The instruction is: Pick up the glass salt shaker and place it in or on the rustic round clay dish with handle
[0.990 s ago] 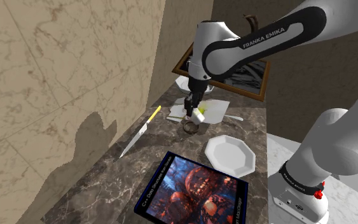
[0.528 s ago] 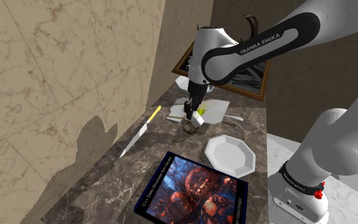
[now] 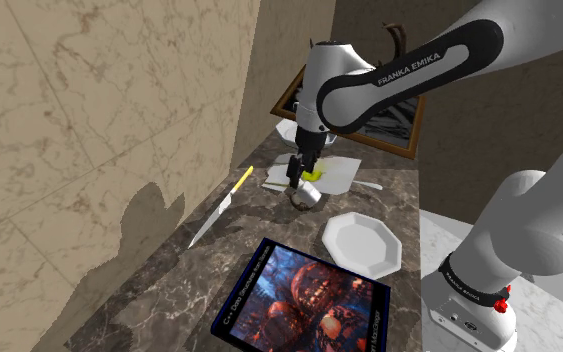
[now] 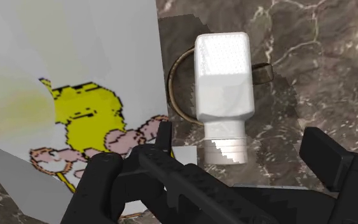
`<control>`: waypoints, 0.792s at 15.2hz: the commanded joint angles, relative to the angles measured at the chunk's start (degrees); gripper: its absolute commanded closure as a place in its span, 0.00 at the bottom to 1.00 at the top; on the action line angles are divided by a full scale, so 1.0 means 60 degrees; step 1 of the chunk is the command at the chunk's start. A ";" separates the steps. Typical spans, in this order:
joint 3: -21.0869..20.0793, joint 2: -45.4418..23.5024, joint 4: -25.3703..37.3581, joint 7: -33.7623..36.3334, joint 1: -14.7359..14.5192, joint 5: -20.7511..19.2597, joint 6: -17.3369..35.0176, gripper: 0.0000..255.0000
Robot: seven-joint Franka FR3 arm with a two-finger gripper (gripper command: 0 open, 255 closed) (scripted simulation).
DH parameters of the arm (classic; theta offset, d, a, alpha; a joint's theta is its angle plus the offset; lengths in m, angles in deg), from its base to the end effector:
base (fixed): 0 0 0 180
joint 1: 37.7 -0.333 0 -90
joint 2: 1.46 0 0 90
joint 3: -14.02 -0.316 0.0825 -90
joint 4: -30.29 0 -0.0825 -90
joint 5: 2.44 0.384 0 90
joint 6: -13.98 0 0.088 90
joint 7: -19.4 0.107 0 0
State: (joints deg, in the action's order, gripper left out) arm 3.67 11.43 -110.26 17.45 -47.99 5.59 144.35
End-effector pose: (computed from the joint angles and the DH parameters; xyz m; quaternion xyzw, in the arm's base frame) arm 0.4270 0.1646 0.3858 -0.9878 -0.1504 -0.0169 0.0375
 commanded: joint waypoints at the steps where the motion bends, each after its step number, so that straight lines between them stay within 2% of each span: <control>1: 0.0000 0.0000 0.0000 0.0000 0.0000 0.0000 0.0000 0.00; 5: 0.0117 0.0663 0.0650 -0.0018 0.0040 -0.0023 -0.1315 0.00; 12: 0.0118 0.0663 0.0650 -0.0018 0.0039 -0.0023 -0.1315 0.00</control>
State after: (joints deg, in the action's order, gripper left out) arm 4.37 15.40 -106.37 17.34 -47.76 5.45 136.48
